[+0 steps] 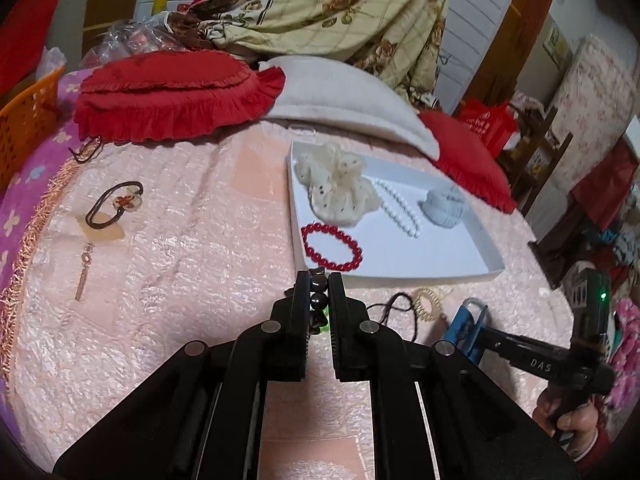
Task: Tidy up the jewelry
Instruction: 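Grasp the dark bead bracelet with left tool while right tool carries the claw clip, then place the dark bracelet in the tray with left tool while right tool drops the claw clip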
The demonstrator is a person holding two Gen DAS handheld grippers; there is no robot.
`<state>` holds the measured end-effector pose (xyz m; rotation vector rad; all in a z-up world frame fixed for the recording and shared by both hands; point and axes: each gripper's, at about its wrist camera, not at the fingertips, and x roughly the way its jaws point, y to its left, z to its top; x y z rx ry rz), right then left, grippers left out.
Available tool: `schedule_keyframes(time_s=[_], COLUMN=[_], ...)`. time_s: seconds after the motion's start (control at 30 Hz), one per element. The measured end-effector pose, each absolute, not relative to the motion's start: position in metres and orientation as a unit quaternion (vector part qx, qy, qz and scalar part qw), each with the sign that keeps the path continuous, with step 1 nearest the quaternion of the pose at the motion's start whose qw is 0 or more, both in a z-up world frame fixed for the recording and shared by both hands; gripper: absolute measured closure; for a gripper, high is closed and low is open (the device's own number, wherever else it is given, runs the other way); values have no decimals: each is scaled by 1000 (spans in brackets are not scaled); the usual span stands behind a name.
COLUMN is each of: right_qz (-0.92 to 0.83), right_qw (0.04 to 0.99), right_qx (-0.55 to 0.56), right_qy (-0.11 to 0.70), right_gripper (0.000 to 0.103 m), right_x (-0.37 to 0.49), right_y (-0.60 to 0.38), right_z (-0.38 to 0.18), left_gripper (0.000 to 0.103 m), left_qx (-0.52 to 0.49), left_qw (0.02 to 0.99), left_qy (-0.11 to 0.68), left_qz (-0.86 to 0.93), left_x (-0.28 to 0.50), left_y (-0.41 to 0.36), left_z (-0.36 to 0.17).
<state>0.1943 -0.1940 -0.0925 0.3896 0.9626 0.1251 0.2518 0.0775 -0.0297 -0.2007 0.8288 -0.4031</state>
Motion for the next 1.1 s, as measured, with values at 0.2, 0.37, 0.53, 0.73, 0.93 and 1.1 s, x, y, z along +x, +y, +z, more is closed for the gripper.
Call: schedule_keyframes(time_s=[0.2, 0.37, 0.53, 0.73, 0.93, 1.1], right_qz=[69, 73, 77, 73, 57, 45], right_qw=[872, 873, 874, 880, 894, 891], right_qx=[191, 194, 199, 199, 196, 212], right_qy=[445, 441, 437, 424, 400, 399], right_gripper=[80, 80, 80, 80, 80, 80], right_x=[189, 185, 183, 192, 214, 242], right_y=[-195, -196, -200, -214, -240, -261], right_z=[-78, -73, -71, -59, -36, -37], left_gripper=[96, 96, 96, 96, 96, 96], left_qx=[-109, -122, -122, -108, -97, -49], left_qw=[895, 892, 892, 897, 886, 880], left_qy=[384, 388, 388, 375, 383, 394], left_qz=[-199, -198, -199, -208, -242, -261], left_x=[248, 250, 248, 240, 250, 270], left_y=[84, 89, 87, 73, 36, -19], left_z=[-18, -20, -20, -3, 18, 26])
